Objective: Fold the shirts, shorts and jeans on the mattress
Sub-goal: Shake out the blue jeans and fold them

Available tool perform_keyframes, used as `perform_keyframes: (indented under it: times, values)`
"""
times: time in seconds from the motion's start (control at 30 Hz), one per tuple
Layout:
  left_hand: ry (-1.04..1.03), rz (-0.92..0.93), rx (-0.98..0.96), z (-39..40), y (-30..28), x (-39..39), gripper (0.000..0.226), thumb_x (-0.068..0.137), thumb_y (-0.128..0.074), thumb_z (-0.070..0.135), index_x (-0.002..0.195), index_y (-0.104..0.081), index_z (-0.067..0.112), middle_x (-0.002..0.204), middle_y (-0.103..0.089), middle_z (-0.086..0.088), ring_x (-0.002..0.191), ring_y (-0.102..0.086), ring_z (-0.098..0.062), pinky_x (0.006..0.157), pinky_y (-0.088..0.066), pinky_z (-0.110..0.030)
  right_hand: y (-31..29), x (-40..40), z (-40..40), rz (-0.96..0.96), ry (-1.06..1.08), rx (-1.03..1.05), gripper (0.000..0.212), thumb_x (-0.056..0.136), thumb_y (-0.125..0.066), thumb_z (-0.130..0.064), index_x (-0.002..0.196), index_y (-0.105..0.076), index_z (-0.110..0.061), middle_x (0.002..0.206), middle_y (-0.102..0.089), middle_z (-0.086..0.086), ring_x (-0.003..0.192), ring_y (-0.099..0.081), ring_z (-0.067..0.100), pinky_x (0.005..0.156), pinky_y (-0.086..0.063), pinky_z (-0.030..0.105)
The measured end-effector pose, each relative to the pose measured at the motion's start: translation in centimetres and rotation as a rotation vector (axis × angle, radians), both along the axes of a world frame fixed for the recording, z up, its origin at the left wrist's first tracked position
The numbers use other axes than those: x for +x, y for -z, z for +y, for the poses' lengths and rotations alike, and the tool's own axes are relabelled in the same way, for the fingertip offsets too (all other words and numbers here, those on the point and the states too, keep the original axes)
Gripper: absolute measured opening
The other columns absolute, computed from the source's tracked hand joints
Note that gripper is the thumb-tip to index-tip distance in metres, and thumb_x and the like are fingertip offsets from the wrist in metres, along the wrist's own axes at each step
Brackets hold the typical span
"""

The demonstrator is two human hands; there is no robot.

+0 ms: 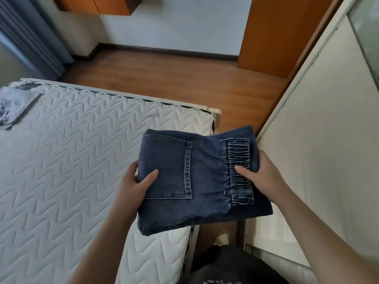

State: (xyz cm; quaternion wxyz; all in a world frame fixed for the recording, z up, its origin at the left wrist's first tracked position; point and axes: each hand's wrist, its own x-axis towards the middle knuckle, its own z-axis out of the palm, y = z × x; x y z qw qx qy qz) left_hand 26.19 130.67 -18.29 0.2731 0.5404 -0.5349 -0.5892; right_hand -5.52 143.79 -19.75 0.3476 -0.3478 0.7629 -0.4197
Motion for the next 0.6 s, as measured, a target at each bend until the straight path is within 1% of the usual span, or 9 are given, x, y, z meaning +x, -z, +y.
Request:
perform_keyframes:
  times: [0.17,0.23,0.3,0.37,0.43,0.5,0.6]
  values:
    - [0.004,-0.038,0.012,-2.9,0.3,-4.3,0.056,0.069,-0.076,0.058,0.119,-0.055,0.047,0.102,-0.074,0.012,0.086,-0.074,-0.013,0.068,-0.061,-0.035,0.6,-2.5,-1.9,-0.040,0.085,-0.009,0.064,0.078,-0.079,-0.041,0.131,-0.045,-0.034,0.114,-0.058,-0.027,0.101,-0.054,-0.012,0.079,-0.041,0.010]
    - [0.029,-0.068,0.000,-4.2,0.5,-5.6,0.055,0.070,-0.076,0.059,0.120,-0.055,0.048,0.100,-0.074,0.013,0.084,-0.074,-0.012,0.067,-0.061,-0.034,1.4,-2.7,-1.9,-0.048,0.113,0.001,0.065,0.079,-0.078,-0.041,0.133,-0.044,-0.031,0.115,-0.057,-0.025,0.100,-0.054,-0.010,0.080,-0.041,0.012]
    - [0.078,-0.095,-0.007,-5.3,0.8,-6.7,0.049,0.075,-0.076,0.054,0.120,-0.056,0.047,0.100,-0.075,0.011,0.083,-0.074,-0.012,0.063,-0.060,-0.029,2.1,-2.8,-1.6,-0.060,0.142,0.014,0.064,0.080,-0.078,-0.040,0.133,-0.045,-0.030,0.116,-0.058,-0.023,0.101,-0.056,-0.005,0.082,-0.042,0.015]
    - [0.132,-0.118,-0.002,-6.2,1.2,-7.9,0.042,0.080,-0.075,0.049,0.118,-0.056,0.047,0.099,-0.075,0.010,0.083,-0.074,-0.013,0.061,-0.059,-0.026,2.6,-3.1,-1.2,-0.078,0.177,0.020,0.061,0.080,-0.078,-0.039,0.131,-0.045,-0.032,0.116,-0.058,-0.024,0.100,-0.056,-0.009,0.081,-0.042,0.013]
    - [0.170,-0.133,0.008,-7.0,1.7,-9.1,0.039,0.082,-0.075,0.047,0.117,-0.057,0.046,0.099,-0.075,0.008,0.085,-0.074,-0.014,0.065,-0.060,-0.031,2.8,-3.4,-1.0,-0.073,0.212,0.029,0.058,0.080,-0.077,-0.039,0.127,-0.044,-0.036,0.112,-0.058,-0.028,0.095,-0.055,-0.018,0.075,-0.040,0.007]
    - [0.195,-0.145,0.020,-7.9,2.3,-10.3,0.038,0.081,-0.075,0.048,0.115,-0.058,0.046,0.099,-0.075,0.009,0.086,-0.074,-0.014,0.068,-0.059,-0.034,3.0,-3.9,-0.7,-0.054,0.252,0.041,0.055,0.080,-0.077,-0.041,0.123,-0.044,-0.038,0.109,-0.058,-0.031,0.092,-0.053,-0.023,0.071,-0.040,0.004]
    - [0.245,-0.161,0.027,-9.5,2.8,-12.7,0.044,0.070,-0.075,0.059,0.110,-0.059,0.047,0.097,-0.075,0.011,0.084,-0.073,-0.011,0.066,-0.059,-0.030,3.4,-5.0,-0.8,-0.021,0.321,0.074,0.051,0.078,-0.077,-0.045,0.117,-0.044,-0.040,0.106,-0.058,-0.030,0.092,-0.055,-0.017,0.073,-0.040,0.008]
